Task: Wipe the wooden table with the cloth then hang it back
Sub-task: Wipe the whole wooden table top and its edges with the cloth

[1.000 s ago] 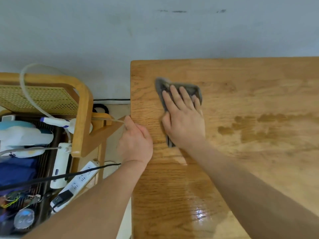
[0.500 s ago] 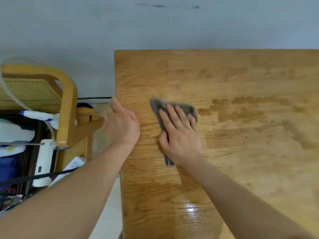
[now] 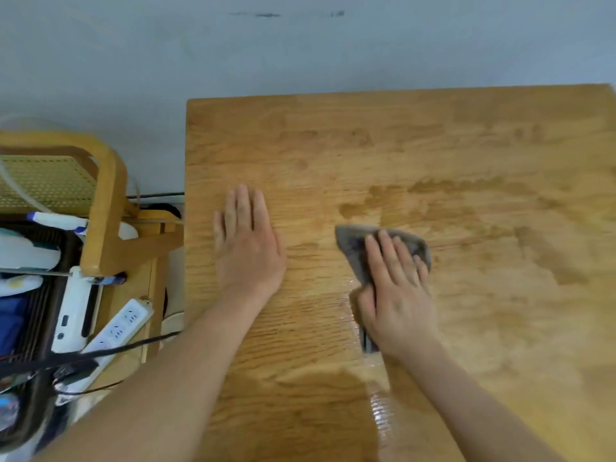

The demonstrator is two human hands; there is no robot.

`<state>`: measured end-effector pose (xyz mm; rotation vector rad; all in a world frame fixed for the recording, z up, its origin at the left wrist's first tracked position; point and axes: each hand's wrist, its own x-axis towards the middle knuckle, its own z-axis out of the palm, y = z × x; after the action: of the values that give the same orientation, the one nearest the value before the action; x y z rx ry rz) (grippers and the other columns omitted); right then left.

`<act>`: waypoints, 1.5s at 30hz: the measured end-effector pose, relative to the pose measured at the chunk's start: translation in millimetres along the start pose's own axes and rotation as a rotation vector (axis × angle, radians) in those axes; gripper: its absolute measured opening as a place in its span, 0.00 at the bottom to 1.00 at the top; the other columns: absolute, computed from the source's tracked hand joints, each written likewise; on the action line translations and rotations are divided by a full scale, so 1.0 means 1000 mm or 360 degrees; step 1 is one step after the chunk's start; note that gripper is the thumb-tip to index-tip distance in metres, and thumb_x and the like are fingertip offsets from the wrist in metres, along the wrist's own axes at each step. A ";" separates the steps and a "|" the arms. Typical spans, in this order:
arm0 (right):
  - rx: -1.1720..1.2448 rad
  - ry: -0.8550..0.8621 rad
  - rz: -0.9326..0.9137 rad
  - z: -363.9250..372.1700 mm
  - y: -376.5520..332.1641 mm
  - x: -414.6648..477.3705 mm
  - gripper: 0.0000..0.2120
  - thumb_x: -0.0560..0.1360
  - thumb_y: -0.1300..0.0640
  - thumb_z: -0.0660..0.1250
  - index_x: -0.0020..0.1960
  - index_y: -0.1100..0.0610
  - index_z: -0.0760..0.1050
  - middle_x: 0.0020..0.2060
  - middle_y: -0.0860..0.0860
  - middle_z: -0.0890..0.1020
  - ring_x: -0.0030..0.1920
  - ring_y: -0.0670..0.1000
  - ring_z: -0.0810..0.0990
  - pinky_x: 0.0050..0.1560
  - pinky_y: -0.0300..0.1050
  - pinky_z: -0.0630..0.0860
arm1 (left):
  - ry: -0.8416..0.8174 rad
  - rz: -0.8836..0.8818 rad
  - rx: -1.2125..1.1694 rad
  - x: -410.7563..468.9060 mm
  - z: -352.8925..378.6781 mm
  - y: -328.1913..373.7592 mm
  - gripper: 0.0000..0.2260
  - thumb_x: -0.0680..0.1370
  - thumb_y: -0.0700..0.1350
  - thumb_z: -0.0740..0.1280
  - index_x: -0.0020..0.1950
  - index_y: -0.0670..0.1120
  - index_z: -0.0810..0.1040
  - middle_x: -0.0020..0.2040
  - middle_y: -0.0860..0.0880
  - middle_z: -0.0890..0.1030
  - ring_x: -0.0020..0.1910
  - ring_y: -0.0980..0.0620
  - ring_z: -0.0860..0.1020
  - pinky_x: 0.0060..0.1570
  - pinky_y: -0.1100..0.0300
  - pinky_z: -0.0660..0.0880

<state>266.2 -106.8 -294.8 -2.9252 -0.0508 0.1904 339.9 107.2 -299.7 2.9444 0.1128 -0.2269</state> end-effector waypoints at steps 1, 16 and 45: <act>-0.0016 0.0042 0.0103 -0.003 0.003 0.020 0.30 0.75 0.49 0.52 0.77 0.53 0.60 0.76 0.53 0.62 0.77 0.54 0.58 0.74 0.59 0.56 | 0.0005 -0.0007 -0.0013 -0.003 0.001 0.004 0.28 0.80 0.51 0.44 0.79 0.44 0.45 0.79 0.44 0.45 0.78 0.47 0.42 0.75 0.48 0.43; -0.0104 -0.0142 -0.0647 -0.007 0.034 0.023 0.27 0.77 0.48 0.54 0.75 0.53 0.64 0.75 0.49 0.65 0.76 0.50 0.60 0.73 0.58 0.59 | 0.0155 -0.0050 -0.0101 0.001 0.002 0.004 0.25 0.81 0.47 0.50 0.78 0.44 0.54 0.79 0.45 0.53 0.78 0.48 0.49 0.75 0.50 0.45; -0.0074 0.0080 -0.0414 -0.011 -0.085 0.274 0.23 0.80 0.53 0.51 0.75 0.47 0.64 0.75 0.47 0.64 0.76 0.52 0.59 0.74 0.56 0.53 | 0.0137 -0.0059 -0.0066 0.008 0.008 0.002 0.27 0.79 0.51 0.47 0.77 0.45 0.56 0.78 0.45 0.55 0.77 0.48 0.51 0.75 0.48 0.49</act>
<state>537.8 -13.2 -300.0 -2.9298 -0.4298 0.0746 346.6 104.5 -308.0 2.9132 0.1821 -0.1017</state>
